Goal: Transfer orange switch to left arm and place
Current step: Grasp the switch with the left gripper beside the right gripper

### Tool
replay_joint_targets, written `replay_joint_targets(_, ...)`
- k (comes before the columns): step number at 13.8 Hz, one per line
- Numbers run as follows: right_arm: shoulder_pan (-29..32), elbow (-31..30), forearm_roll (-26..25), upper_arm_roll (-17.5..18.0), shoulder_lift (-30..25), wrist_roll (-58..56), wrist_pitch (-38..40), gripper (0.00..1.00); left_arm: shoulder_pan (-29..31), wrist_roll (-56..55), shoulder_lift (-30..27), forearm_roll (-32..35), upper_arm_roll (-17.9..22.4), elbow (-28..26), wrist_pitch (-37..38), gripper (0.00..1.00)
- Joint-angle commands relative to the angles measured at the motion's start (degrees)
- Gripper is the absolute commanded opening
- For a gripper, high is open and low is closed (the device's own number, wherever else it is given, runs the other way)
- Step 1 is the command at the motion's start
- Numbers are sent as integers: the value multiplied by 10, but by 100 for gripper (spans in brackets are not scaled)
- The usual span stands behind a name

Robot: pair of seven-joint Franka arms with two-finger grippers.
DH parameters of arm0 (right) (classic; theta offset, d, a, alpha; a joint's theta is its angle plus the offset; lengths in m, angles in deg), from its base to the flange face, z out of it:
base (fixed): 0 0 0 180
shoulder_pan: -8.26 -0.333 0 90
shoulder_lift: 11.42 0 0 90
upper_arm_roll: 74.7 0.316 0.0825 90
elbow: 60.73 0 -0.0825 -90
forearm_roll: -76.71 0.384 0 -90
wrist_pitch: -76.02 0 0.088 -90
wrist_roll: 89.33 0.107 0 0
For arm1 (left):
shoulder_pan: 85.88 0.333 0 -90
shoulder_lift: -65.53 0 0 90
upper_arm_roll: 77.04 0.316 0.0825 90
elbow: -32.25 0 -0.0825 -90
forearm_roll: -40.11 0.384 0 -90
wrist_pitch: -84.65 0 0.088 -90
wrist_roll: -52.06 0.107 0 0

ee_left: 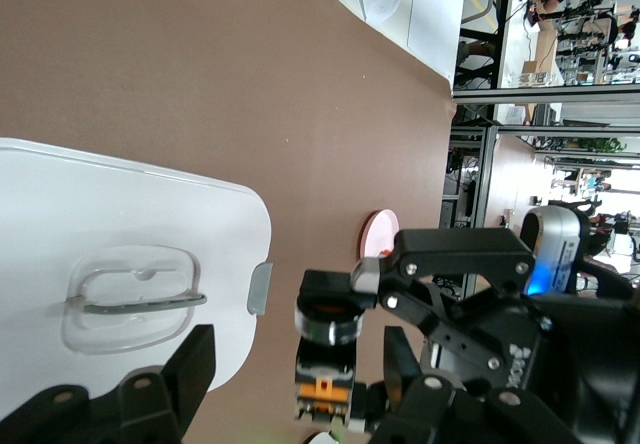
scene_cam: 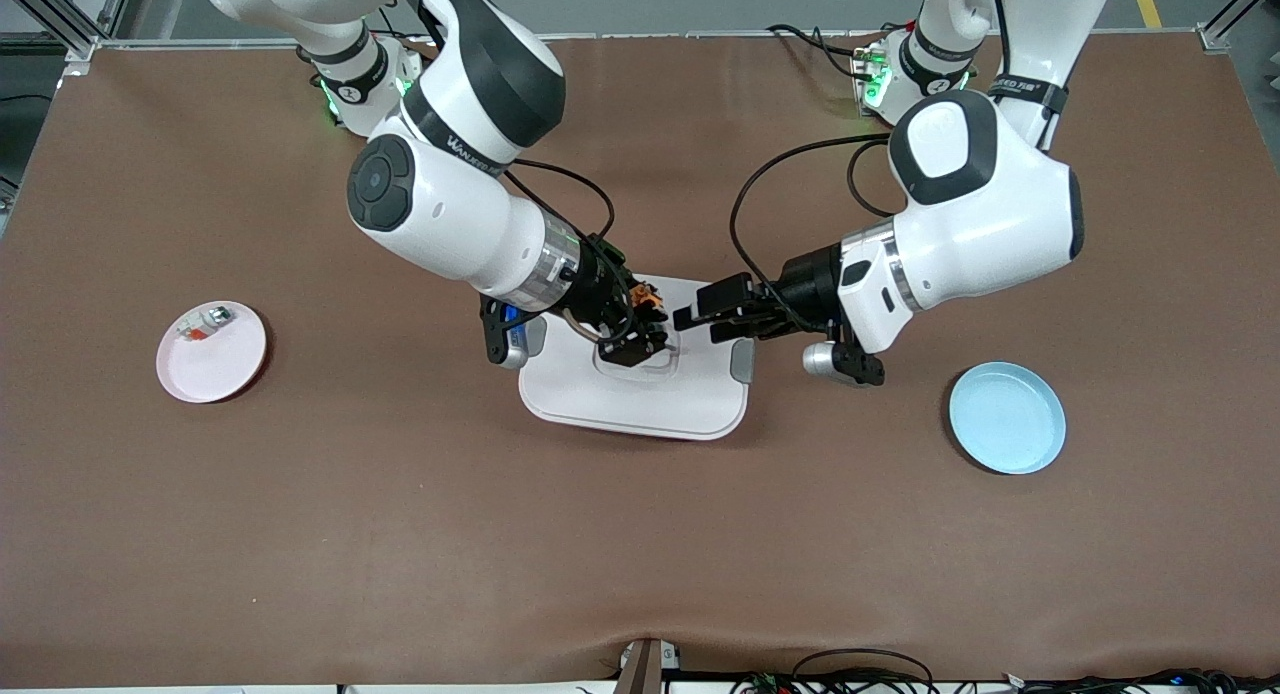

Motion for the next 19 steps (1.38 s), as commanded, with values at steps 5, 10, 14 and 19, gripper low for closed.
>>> replay_joint_targets(5, -10, 27, 11, -5, 13, 29, -12, 0, -17, 13, -6, -17, -3, -12, -13, 74)
replay_joint_targets(10, -11, 40, 11, -5, 27, 43, -25, 0, -17, 14, -8, -16, -9, -19, -13, 69)
replay_joint_targets(14, -11, 47, 11, -4, 30, 51, -29, 0, -18, 13, -7, -16, -9, -20, -13, 59)
replay_joint_targets(19, -10, 52, 12, -4, 32, 65, -34, 0, -19, 28, -3, -16, -10, -19, -14, 39)
